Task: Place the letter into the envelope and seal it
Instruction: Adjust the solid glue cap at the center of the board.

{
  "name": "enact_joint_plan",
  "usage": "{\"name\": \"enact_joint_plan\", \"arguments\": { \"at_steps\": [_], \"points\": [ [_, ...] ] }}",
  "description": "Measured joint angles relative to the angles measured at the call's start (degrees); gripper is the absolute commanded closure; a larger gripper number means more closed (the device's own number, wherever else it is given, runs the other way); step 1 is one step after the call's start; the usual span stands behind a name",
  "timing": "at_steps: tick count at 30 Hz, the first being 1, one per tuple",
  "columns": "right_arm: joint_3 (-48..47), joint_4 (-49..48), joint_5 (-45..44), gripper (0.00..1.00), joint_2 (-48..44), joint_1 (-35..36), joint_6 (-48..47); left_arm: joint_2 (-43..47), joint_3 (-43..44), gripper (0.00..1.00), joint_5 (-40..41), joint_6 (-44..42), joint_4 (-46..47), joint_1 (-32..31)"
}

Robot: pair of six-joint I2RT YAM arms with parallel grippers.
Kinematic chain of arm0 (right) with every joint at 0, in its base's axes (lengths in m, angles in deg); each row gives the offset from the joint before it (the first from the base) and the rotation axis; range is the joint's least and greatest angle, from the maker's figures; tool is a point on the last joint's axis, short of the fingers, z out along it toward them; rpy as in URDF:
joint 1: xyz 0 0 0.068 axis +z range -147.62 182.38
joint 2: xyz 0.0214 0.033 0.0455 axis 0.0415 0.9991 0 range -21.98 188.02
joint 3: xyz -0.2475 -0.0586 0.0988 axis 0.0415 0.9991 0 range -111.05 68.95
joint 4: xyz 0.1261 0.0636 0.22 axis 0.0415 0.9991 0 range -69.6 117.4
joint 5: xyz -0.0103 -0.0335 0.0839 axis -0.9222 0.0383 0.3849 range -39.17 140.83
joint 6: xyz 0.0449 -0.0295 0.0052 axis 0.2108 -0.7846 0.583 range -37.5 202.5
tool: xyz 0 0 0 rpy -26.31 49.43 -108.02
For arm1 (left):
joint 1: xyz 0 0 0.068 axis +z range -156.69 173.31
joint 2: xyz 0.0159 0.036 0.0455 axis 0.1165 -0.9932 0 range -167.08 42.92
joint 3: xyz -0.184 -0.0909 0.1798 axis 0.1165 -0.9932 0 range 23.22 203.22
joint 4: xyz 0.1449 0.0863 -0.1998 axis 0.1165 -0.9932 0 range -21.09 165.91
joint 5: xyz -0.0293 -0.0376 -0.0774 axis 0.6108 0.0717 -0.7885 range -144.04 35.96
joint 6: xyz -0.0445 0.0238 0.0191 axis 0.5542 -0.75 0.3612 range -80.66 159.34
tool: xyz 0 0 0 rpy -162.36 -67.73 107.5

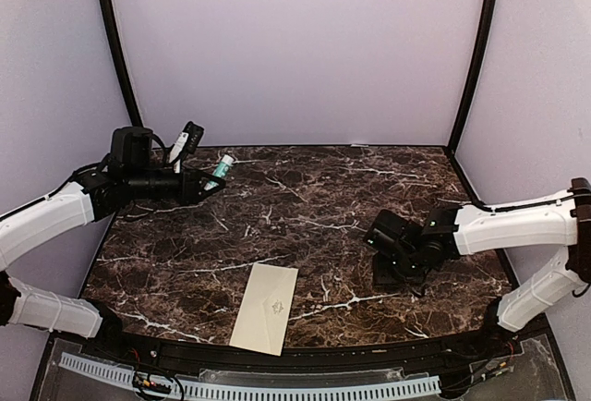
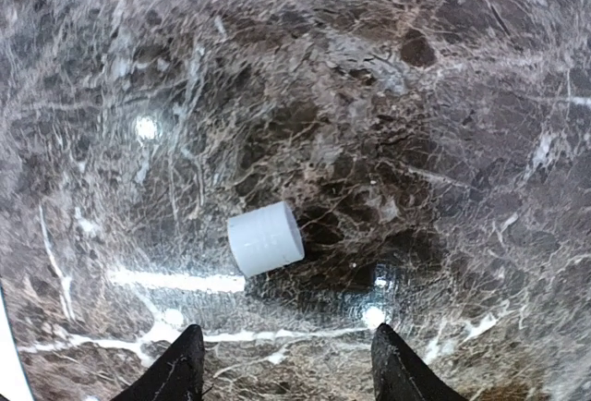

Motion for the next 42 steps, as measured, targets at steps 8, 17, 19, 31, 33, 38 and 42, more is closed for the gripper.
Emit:
{"name": "enact_joint_plan", "arguments": {
  "at_steps": [8,17,19,31,33,38,42],
  "points": [
    [8.98,-10.38,5.49,0.43,-8.35,-4.52,10.16,0.00,0.00,1.00,0.09,-0.02,-0.02,-0.70],
    [10.14,-16.04,6.73,0.45,-7.21,-5.97,18.14,0.00,0.00,1.00,0.28,-0.02,-0.02,-1.51],
    [10.32,-16.57,6.80,0.46,-6.56,-5.97,19.45,0.00,0.00,1.00,0.26,-0.02,-0.02,-1.64],
    [9.31,-14.25,5.05,0.50,-2.82,-5.97,22.56,0.00,0.00,1.00,0.31,-0.02,-0.04,-3.04],
    [8.92,-14.10,5.01,0.50,-1.92,-5.97,22.56,0.00,0.00,1.00,0.28,-0.02,-0.02,-3.21],
    [7.80,-13.90,4.48,0.52,-0.04,-5.97,22.51,0.00,0.00,1.00,0.31,-0.02,-0.02,-3.61],
    [6.73,-13.79,4.13,0.53,1.55,-5.97,22.29,0.00,0.00,1.00,0.33,-0.02,-0.02,-3.89]
  ]
}}
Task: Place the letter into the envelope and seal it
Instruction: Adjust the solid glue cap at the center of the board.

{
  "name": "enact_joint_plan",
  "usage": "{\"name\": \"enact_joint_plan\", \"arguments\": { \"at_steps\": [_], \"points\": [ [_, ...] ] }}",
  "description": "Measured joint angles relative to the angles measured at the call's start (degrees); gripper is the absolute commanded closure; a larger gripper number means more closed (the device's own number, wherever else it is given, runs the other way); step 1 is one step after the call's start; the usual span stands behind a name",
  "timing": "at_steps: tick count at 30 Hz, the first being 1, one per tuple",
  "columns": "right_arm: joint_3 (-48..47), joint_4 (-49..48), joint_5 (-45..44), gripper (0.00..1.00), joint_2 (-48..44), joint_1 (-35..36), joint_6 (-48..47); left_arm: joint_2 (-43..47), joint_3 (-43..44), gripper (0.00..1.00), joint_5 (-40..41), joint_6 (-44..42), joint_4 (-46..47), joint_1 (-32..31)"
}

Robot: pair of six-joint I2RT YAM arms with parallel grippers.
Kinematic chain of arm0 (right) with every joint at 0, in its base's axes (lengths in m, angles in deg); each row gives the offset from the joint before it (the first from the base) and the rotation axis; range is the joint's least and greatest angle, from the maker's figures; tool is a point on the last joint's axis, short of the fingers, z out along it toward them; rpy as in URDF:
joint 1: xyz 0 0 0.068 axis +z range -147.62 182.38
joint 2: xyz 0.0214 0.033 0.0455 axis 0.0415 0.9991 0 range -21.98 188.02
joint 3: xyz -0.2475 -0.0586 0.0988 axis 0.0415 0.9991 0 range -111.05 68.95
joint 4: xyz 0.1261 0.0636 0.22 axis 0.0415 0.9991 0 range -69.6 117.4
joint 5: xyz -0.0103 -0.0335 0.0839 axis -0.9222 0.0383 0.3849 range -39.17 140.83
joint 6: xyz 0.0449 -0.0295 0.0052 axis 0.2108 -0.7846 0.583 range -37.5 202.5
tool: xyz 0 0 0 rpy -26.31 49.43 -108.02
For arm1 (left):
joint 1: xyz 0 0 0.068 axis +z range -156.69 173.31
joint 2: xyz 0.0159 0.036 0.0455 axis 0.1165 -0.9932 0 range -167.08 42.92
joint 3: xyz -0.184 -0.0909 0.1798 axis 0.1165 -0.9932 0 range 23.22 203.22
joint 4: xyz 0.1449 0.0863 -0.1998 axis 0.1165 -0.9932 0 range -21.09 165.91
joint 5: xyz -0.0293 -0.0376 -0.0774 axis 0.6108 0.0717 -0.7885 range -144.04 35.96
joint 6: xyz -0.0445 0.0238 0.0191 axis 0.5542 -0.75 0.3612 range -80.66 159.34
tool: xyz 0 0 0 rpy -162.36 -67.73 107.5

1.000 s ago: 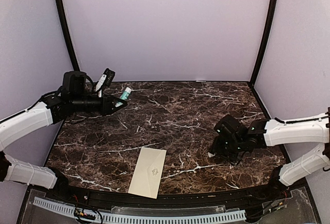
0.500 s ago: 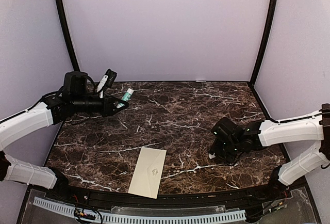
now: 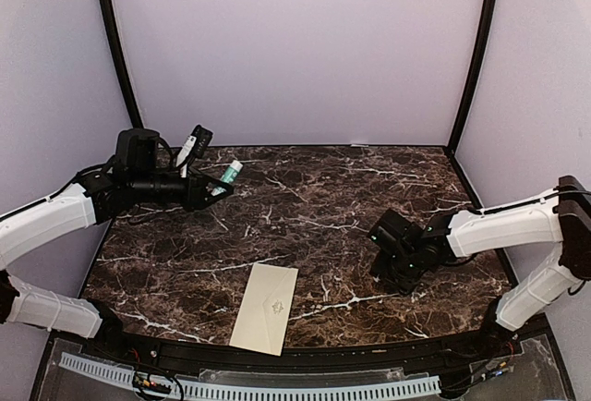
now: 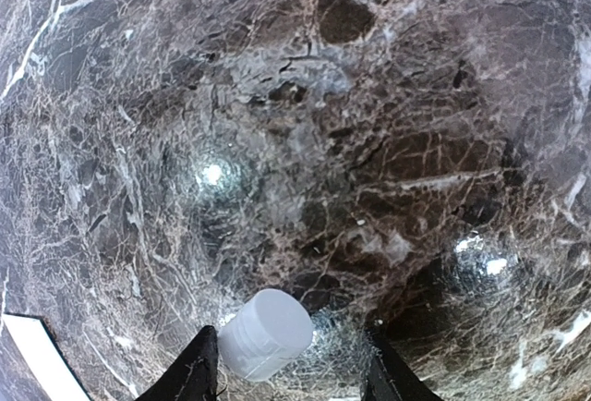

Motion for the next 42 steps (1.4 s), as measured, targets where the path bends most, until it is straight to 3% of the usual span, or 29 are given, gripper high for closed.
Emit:
{"name": "enact_joint_plan", "arguments": {
  "at_steps": [29,42],
  "points": [
    [-5.99,0.63,-3.30,0.81,7.30,-0.35,-6.49,0.00,0.00,1.00,0.22,-0.07,-0.02,-0.85],
    [-4.02,-9.18,-6.73,0.84,0.83,1.97,-21.46,0.00,0.00,1.00,0.70,-0.44,-0.02,-1.01]
  ]
}}
